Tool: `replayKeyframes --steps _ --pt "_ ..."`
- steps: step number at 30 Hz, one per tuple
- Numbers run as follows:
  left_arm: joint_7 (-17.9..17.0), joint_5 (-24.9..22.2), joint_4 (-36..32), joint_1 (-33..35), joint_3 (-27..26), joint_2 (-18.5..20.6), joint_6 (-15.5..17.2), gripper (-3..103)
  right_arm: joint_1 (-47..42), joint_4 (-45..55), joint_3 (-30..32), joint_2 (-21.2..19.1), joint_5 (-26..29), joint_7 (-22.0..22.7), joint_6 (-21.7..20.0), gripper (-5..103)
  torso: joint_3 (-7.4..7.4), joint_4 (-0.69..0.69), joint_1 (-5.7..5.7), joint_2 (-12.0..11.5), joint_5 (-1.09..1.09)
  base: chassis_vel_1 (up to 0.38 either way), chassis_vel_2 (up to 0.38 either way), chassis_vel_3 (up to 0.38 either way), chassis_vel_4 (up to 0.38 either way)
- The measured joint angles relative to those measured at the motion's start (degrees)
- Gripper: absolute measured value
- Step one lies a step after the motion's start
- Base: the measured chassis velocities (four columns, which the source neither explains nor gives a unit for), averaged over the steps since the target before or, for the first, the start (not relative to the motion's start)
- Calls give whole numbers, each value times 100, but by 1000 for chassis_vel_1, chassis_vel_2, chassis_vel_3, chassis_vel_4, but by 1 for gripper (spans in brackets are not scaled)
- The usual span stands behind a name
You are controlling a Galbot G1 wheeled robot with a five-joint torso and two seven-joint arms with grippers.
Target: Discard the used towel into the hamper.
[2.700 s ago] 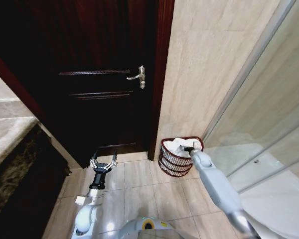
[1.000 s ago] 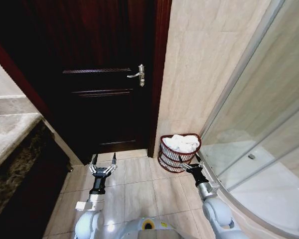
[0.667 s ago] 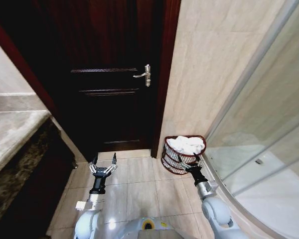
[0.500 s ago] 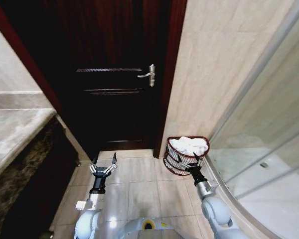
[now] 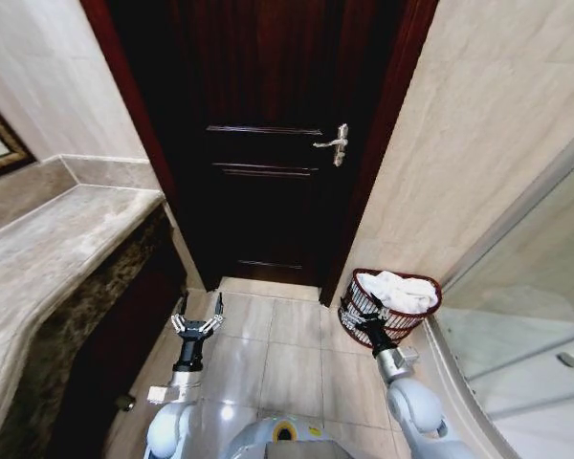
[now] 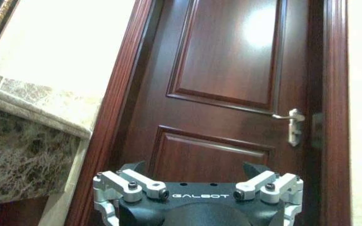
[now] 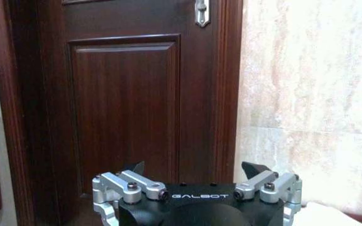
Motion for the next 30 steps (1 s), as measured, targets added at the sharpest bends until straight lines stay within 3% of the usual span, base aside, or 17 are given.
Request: replayKeyframes --steps 30 --pt "28 200 -57 59 9 -25 40 100 -258 -29 42 114 11 -18 210 100 0 0 -1 0 2 183 -192 -181 186"
